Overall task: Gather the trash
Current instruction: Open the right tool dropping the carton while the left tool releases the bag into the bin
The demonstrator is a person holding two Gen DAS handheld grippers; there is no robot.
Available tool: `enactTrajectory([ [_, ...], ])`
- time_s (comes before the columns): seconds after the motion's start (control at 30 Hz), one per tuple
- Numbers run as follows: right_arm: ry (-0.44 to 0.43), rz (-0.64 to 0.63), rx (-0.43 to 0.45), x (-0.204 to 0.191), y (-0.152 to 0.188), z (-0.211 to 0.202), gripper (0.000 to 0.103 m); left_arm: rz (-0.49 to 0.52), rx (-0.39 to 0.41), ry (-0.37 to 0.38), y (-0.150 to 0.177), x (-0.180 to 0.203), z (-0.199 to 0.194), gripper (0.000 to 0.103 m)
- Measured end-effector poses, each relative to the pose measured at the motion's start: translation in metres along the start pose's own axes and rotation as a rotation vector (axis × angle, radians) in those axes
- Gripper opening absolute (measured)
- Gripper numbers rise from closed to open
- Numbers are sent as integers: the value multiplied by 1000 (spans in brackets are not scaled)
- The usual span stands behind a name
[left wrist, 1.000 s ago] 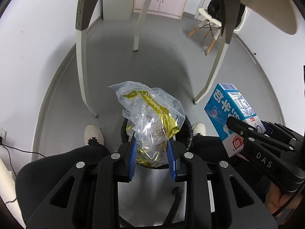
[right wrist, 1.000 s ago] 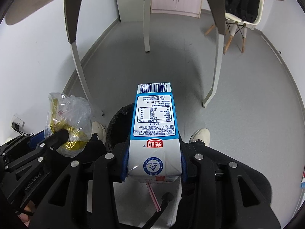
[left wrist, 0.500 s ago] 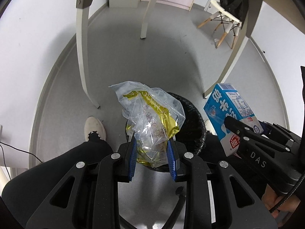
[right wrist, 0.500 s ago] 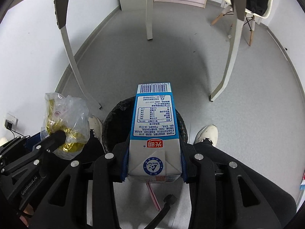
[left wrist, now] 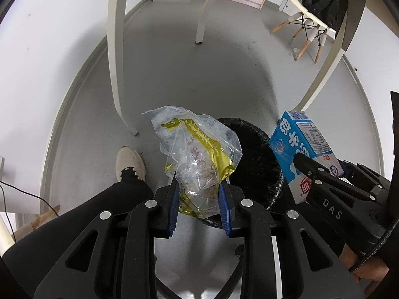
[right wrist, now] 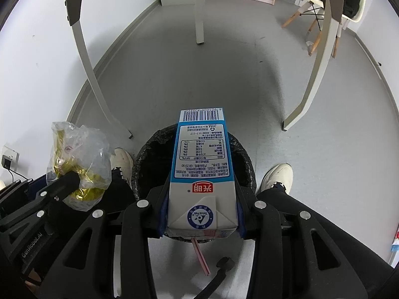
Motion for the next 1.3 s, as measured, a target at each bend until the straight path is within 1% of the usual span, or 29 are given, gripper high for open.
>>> enactTrajectory([
  [0.03,3,-3,2,-3,-1,0,42,1,0,-1,0,1,0,27],
  [0.07,8,-9,9,-2,-1,-2,49,1,1,-1,0,2,0,27],
  [0.13,18,-15,21,-3,1,-2,57,5,-1,-1,1,4,0,27],
  [0.2,24,-23,32,-2,2,-3,62,12,-4,-2,1,7,3,27],
  [0.27,36,-27,45,1,4,-5,70,14,-9,1,0,8,6,27],
  [0.3,40,-26,52,4,5,-7,72,15,-13,3,0,10,8,27],
  [0.37,46,-19,70,10,8,-12,81,19,-20,10,1,13,11,27],
  [0.47,57,4,94,21,12,-17,91,39,-23,20,1,24,13,27],
  [0.6,58,32,105,38,17,-22,95,63,-26,34,1,38,15,27],
  [0.87,81,68,112,61,25,-24,95,86,-47,54,4,54,24,27],
  [1.1,94,86,112,63,25,-25,95,95,-58,60,5,62,31,28],
  [1.2,93,92,112,65,26,-24,95,98,-56,63,3,63,32,30],
  [1.3,94,96,111,67,27,-24,95,101,-55,63,3,65,31,36],
])
Point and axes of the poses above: each gripper's, at about its wrist camera, not at the fingertips, and z roughly the way its jaws point, x to its right, y to its underside, the point moved 2 cm from there along z, roughly the way its jaws point, and after that the axes turned 1 degree about y, right-handed, at the moved point
